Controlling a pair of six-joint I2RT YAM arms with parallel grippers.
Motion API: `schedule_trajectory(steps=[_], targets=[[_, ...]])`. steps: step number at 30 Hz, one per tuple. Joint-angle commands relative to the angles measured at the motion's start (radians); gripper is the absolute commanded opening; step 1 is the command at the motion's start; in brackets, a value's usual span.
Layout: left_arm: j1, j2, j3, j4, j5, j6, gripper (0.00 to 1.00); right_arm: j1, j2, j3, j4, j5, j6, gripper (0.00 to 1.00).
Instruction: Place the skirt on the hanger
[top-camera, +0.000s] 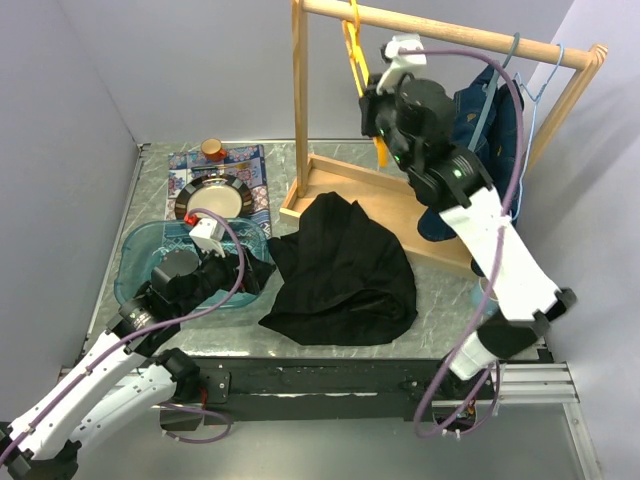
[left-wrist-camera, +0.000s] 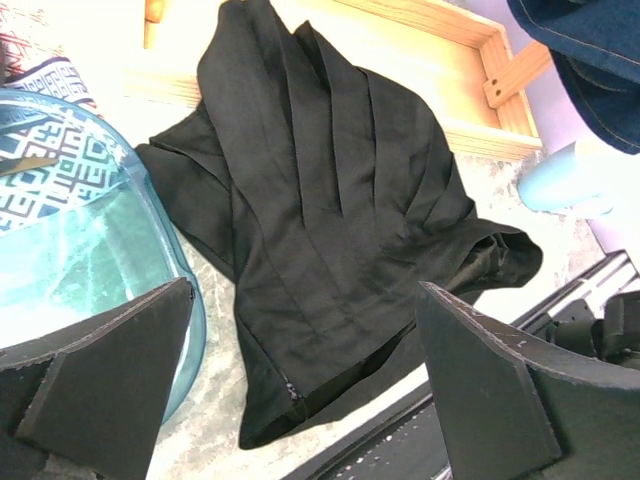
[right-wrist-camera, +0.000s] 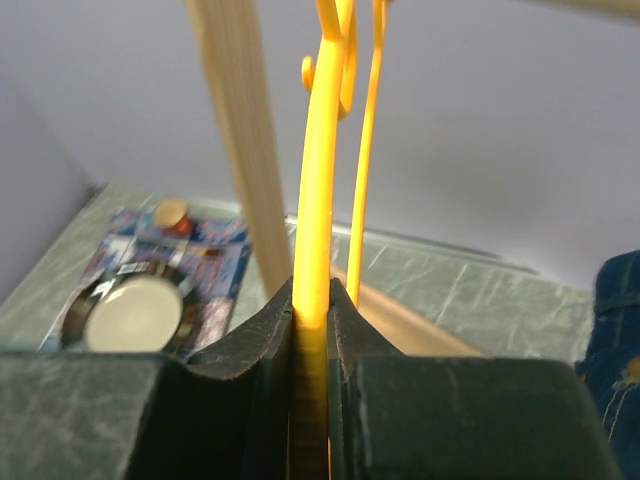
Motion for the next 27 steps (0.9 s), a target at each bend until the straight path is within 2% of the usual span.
schedule_trajectory(steps=[1,3,7,8,10,11,12,13,15,16,21,23,24,27], targets=[[0.002,-0.008,0.007,0.034,-0.028,0.059,0.97,-0.008,-0.188,-0.186,0.048,-0.236,0.003,0.00],[0.002,-0.008,0.021,0.049,-0.017,0.102,0.97,-0.015,-0.287,-0.321,0.046,-0.299,-0.038,0.00],[0.002,-0.017,0.042,0.104,0.055,0.305,0.97,-0.115,-0.441,-0.504,-0.033,-0.528,-0.081,0.00],[0.004,-0.025,0.045,0.124,0.076,0.345,0.97,-0.133,-0.499,-0.534,-0.062,-0.663,-0.114,0.00],[0.002,-0.035,0.048,0.149,0.156,0.454,0.97,-0.181,-0.562,-0.633,-0.122,-0.729,-0.199,0.00],[0.002,-0.041,0.048,0.159,0.179,0.485,0.97,-0.190,-0.612,-0.662,-0.159,-0.825,-0.242,0.00],[0.002,-0.054,0.047,0.182,0.210,0.500,0.97,-0.198,-0.639,-0.719,-0.202,-0.861,-0.353,0.00],[0.002,-0.058,0.048,0.189,0.251,0.567,0.97,-0.204,-0.669,-0.751,-0.263,-0.904,-0.400,0.00],[0.002,-0.061,0.062,0.196,0.299,0.597,0.97,-0.218,-0.746,-0.832,-0.328,-0.995,-0.536,0.00],[0.002,-0.057,0.068,0.193,0.320,0.626,0.97,-0.221,-0.767,-0.856,-0.396,-1.028,-0.579,0.00],[0.002,0.027,0.101,0.161,0.532,0.715,0.97,-0.233,-0.854,-0.946,-0.535,-1.203,-0.783,0.00],[0.002,0.078,0.104,0.144,0.596,0.748,0.97,-0.236,-0.844,-0.950,-0.576,-1.234,-0.800,0.00],[0.002,0.096,0.110,0.138,0.694,0.743,0.97,-0.236,-0.838,-0.946,-0.596,-1.246,-0.819,0.00],[0.000,0.159,0.110,0.140,0.831,0.714,0.98,-0.243,-0.814,-0.931,-0.635,-1.298,-0.856,0.00]])
